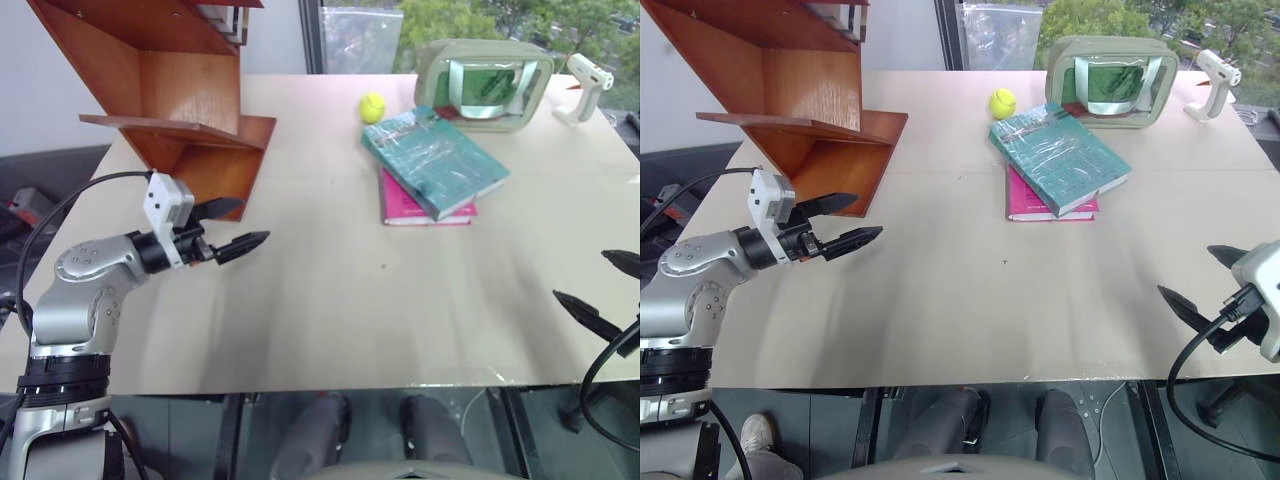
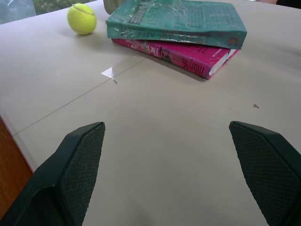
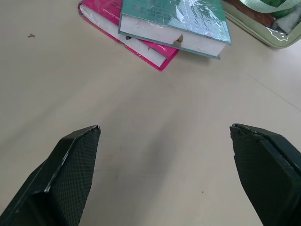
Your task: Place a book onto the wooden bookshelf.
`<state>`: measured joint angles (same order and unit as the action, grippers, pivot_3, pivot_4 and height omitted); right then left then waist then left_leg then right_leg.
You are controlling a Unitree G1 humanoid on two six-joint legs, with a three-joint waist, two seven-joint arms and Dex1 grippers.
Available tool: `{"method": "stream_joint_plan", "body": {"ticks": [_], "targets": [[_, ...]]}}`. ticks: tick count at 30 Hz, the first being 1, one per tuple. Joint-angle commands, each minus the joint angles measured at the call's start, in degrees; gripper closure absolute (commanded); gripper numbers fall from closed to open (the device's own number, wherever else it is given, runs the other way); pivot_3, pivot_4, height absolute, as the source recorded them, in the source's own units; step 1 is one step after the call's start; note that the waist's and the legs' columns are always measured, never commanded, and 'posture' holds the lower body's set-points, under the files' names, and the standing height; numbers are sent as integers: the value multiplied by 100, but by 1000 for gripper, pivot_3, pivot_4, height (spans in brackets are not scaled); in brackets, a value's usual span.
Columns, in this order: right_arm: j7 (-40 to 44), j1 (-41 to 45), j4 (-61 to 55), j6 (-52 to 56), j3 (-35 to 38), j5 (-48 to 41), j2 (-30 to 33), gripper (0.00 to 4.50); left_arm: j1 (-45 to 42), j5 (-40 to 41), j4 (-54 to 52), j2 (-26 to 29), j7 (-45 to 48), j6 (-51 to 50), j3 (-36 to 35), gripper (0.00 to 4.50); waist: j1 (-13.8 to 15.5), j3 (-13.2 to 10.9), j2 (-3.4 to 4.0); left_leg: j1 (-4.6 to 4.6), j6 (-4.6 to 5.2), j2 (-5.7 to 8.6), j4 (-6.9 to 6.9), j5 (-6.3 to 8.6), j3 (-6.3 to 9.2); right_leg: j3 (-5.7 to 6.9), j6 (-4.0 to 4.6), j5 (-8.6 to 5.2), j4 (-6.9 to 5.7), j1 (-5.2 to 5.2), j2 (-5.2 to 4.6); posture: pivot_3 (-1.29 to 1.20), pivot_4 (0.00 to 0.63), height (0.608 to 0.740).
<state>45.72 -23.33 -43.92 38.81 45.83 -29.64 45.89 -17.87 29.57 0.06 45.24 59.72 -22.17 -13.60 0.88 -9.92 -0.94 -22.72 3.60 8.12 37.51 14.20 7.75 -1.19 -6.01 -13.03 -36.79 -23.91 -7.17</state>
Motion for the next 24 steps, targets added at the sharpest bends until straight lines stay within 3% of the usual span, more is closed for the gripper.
{"method": "stream_joint_plan", "body": {"ticks": [1,6,10,13,18,20,24], "targets": [[-68,173,-123,67,29,-77,180,0,-40,182,-244,160,177,-50,-136,66,-1,0,0,0,0,0,0,0,0,0,0,0,0,0,0,0,150,736],[-433,647,-153,389,-572,-11,412,0,-176,296,-372,91,216,-215,-7,66,-4,0,0,-2,0,-5,0,-1,-5,-2,2,2,0,-1,1,0,150,736],[-925,1511,403,541,-1557,431,704,0,-412,338,-553,-172,50,-297,225,66,-4,0,-1,-4,0,-9,-1,-1,-4,2,3,2,0,-1,2,0,150,736],[-1425,2891,1462,717,-2414,650,517,851,-631,257,-599,-635,-172,-193,481,0,-14,-2,-3,-1,-1,-10,14,-1,-10,3,12,10,7,5,2,0,150,736],[-2054,5726,4327,-160,-4300,2035,-235,3338,-856,12,-640,-1457,-623,90,900,0,-105,-5,-5,-4,11,-23,20,-12,-21,-5,25,19,-1,-2,14,0,150,736],[-2293,6786,5773,-565,-4618,2399,-678,3899,-896,-11,-665,-1613,-740,123,942,0,-194,-5,-4,-15,6,-24,18,-16,-24,-9,28,21,-5,-17,17,0,150,736],[-2583,8682,8846,-1431,-4713,2729,-1434,3899,-822,-48,-845,-1747,-968,130,933,0,-244,-9,-2,-17,0,-29,-3,-21,-33,-23,34,23,-2,-32,25,0,150,736]]}}
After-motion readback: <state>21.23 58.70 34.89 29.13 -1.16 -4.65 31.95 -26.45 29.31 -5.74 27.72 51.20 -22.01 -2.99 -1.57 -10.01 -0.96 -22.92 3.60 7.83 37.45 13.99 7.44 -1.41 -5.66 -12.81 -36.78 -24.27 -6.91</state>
